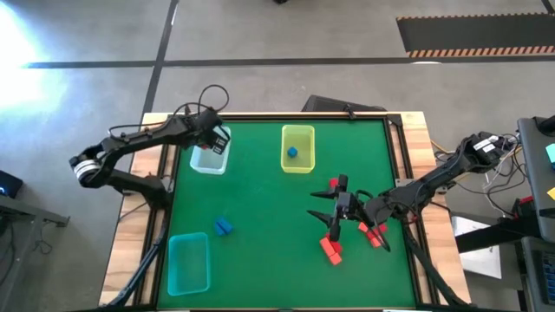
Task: Sort & place blocks by color
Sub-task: Put the red block into the white bin
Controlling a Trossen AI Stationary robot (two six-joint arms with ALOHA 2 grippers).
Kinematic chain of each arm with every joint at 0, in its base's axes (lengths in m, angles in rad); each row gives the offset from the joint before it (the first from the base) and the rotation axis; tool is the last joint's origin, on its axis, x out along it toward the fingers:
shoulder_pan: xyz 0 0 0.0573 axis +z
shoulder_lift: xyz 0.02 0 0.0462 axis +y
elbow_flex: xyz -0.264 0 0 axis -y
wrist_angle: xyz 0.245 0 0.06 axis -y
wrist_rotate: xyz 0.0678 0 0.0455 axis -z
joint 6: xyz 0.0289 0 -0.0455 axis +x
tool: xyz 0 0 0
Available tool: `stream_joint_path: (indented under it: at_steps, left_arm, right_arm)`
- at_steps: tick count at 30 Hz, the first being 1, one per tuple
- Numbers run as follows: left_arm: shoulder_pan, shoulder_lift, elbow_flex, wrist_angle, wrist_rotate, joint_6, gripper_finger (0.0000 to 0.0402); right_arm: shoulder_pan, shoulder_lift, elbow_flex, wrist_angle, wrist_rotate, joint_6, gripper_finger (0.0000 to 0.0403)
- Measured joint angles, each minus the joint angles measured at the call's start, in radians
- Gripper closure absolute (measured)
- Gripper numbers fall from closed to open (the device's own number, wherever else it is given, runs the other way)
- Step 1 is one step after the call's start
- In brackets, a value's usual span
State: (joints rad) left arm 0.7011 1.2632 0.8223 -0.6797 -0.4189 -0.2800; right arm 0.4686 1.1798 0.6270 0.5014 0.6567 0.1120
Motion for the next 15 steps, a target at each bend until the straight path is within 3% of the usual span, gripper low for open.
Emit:
stream_joint_path:
  at_steps: [8, 15]
  left_arm:
    - [0.025, 0.044, -0.011, 0.016, 0.04, -0.012, 0.0286]
    - [0.025, 0.07, -0.006, 0.017, 0.033, -0.021, 0.021]
  right_arm:
    - [0.0, 0.0, 0.0, 0.0, 0.0, 0.0, 0.0166]
    - [0.0, 0.0, 0.0, -0.001, 0.0, 0.0, 0.0165]
